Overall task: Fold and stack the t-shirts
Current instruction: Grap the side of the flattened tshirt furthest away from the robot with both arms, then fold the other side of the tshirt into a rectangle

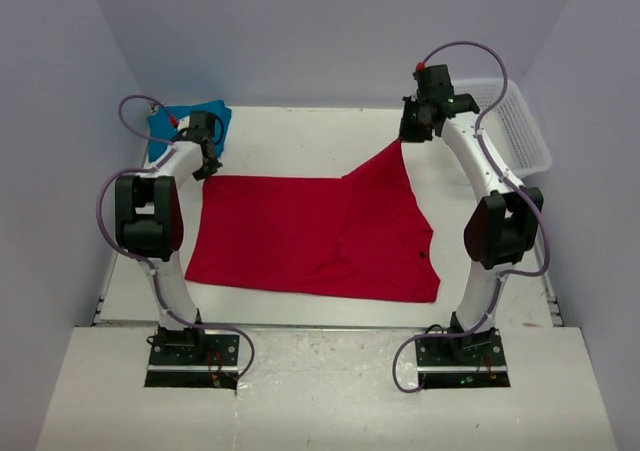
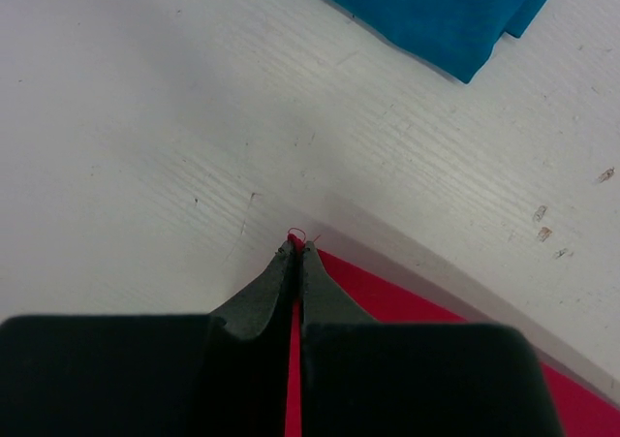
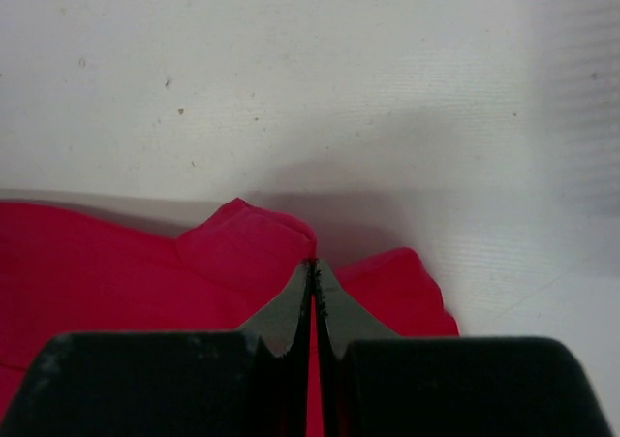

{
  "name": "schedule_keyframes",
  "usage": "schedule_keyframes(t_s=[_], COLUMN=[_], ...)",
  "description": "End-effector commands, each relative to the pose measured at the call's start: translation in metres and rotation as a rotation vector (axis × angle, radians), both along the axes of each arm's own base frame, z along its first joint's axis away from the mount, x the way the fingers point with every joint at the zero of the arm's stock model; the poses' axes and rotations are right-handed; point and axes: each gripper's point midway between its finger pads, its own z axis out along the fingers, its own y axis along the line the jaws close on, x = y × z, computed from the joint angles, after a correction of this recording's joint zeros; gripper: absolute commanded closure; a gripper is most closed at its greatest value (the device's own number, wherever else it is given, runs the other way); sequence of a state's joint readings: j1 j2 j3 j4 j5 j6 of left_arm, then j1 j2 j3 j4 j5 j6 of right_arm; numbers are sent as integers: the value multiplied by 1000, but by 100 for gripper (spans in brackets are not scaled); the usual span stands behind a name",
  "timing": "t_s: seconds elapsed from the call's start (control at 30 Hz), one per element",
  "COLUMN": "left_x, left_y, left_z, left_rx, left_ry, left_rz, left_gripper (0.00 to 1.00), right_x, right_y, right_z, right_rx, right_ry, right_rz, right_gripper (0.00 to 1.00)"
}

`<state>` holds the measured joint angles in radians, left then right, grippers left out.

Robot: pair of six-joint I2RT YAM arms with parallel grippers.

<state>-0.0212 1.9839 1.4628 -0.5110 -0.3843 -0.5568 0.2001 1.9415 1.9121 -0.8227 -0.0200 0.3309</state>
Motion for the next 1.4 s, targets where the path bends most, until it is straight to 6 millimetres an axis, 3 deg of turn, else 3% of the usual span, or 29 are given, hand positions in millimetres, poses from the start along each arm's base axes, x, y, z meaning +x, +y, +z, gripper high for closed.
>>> schedule_keyframes(t_s=[0.0,0.2,0.23,0.27,0.33,0.67,1.37], left_x=[2,-11,-14,-16,-23,-51,-107], left_y=[7,9,9,8,8,8,4], left_z=[17,24,26,26,32,44,32], left_rx=[37,38,36,32,29,30,41], left_ry=[-41,-50,-54,-55,-66,-70,-15], left_rz=[15,33,36,37,44,40,60], left_gripper=[100,100,100,100,100,100,100], right_x=[-12,-38,-44,-51,-62,-109,-177], right_y=[-3,-6,-6,-8,-10,-10,-12], right_z=[13,10,18,10,22,19,0], right_rx=[15,29,33,33,37,71,98], right_ry=[-21,-5,-24,-7,-40,-38,-22], right_rz=[12,-14,-13,-23,-33,-14,0], right_gripper=[100,100,100,100,100,100,100])
